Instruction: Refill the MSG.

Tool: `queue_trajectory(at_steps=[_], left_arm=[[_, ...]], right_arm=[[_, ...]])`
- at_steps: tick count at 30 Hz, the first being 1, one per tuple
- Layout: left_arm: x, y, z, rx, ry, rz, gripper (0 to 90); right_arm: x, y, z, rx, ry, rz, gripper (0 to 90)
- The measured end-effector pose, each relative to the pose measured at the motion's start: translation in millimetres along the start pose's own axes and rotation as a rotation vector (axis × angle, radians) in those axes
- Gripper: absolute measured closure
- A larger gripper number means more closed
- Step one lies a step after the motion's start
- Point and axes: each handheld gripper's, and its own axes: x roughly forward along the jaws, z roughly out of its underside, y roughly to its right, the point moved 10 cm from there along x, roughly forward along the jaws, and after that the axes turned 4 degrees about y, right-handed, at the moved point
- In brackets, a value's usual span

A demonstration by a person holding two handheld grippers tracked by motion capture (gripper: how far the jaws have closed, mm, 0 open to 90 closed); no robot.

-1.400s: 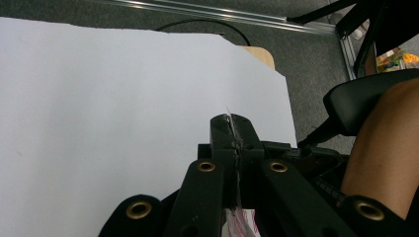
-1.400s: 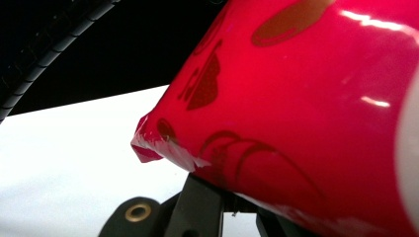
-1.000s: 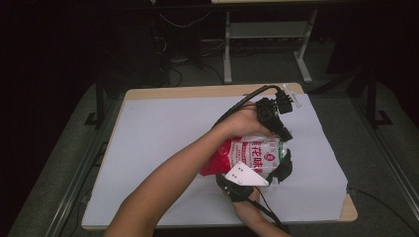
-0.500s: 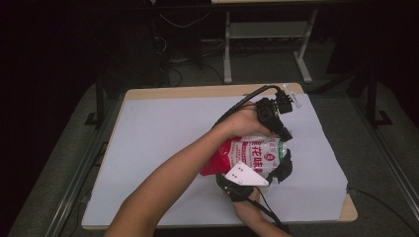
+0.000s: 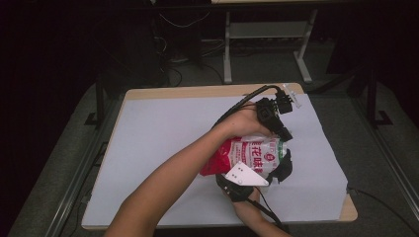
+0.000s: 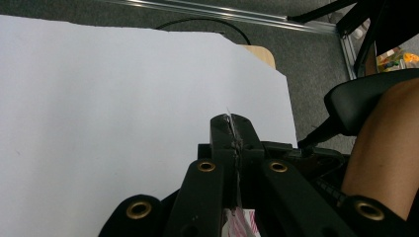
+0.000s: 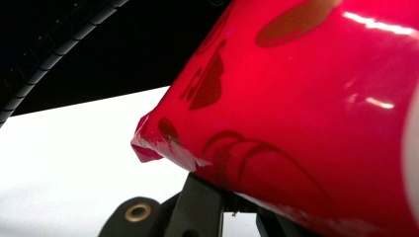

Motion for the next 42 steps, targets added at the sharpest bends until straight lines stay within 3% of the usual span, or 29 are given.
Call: queue_trajectory(at_steps=[42], left_arm=[[2.3,-0.6,0.9,0.000,-0.013,0.002,89.8]], right_arm=[[-0.3,0.0,-1.2,0.003,0.005,-0.003,90.0]])
